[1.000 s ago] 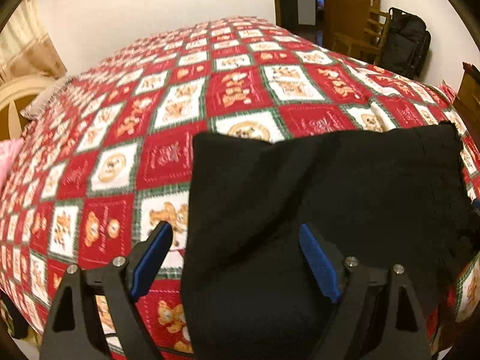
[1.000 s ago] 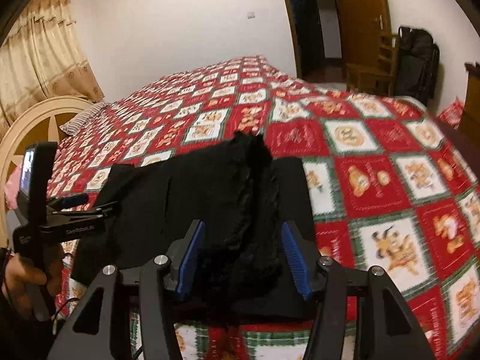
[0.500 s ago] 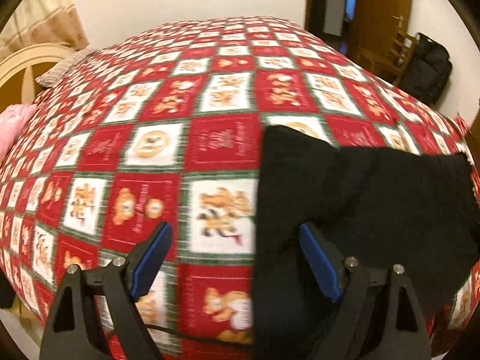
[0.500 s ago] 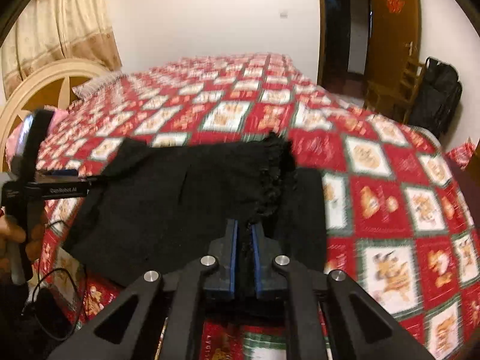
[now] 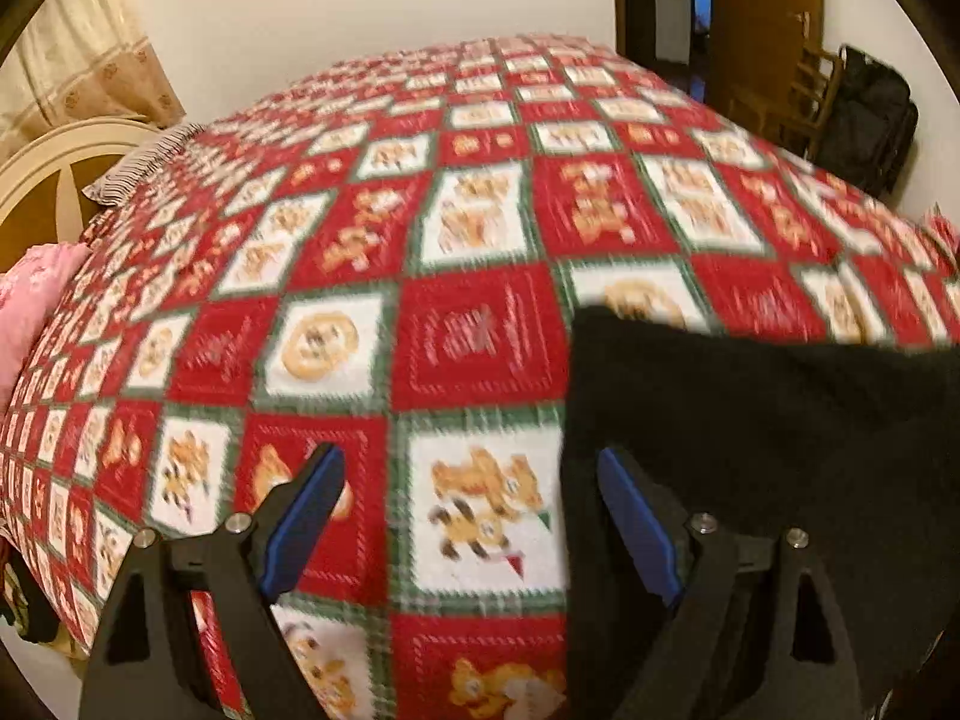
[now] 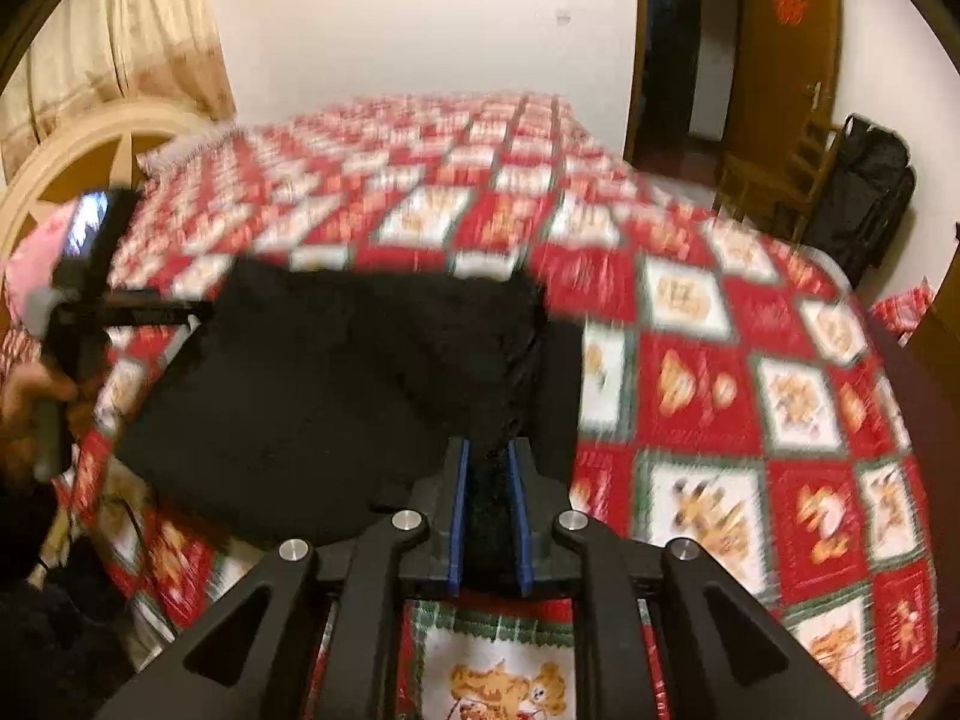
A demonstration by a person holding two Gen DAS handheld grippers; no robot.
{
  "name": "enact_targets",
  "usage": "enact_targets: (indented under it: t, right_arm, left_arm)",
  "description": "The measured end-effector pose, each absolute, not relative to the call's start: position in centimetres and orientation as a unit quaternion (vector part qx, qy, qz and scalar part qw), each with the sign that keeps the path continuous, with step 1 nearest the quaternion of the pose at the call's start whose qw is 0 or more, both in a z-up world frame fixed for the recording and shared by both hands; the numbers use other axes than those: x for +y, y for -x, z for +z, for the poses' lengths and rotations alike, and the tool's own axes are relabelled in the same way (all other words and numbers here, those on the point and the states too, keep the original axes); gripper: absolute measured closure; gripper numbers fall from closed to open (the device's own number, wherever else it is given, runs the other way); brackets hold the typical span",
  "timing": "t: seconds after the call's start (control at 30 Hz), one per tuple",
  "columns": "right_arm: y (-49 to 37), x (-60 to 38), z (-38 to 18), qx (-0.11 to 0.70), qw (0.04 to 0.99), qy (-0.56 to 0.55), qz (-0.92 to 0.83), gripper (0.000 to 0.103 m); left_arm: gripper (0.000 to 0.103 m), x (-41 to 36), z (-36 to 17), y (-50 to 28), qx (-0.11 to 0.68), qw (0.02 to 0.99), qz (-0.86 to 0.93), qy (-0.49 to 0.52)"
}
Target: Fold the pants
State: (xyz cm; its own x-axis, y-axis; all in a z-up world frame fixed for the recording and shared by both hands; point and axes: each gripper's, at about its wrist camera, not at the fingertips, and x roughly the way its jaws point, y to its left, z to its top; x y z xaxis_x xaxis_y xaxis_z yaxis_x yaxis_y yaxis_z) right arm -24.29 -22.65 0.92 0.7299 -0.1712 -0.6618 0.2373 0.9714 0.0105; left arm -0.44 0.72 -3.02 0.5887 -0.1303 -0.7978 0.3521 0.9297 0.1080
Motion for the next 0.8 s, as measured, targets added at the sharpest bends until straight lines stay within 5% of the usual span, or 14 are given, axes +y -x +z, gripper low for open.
enact_targets:
  t: [0.17, 0.4, 0.5, 0.8]
  right_arm:
    - [19.0, -22.2, 2.7, 0.313, 0.946, -0.032, -0.072, 0.089]
    - [11.4, -22.3, -3.9, 0.417, 0.902, 0.027, -0.107, 0.094]
    - [11.0, -25.0, -5.0, 0.425, 0.897, -0.036, -0.118, 0.103]
    - [10.7, -26.5, -4.7, 0.404, 0.905, -0.078, -0.106, 0.103]
  left_arm:
    - [0.014, -1.0, -1.2, -1.3, 0.408, 0.893, -0.142, -0.123]
    - [0.014, -3.0, -4.8, -5.1, 0.442, 0.886, -0.069, -0.123]
    - [0.014, -3.5, -5.6, -6.0, 0.444, 0.884, -0.032, -0.144]
    - [0.015, -1.8, -5.5, -8.5, 0.477, 0.873, -0.032, -0.091]
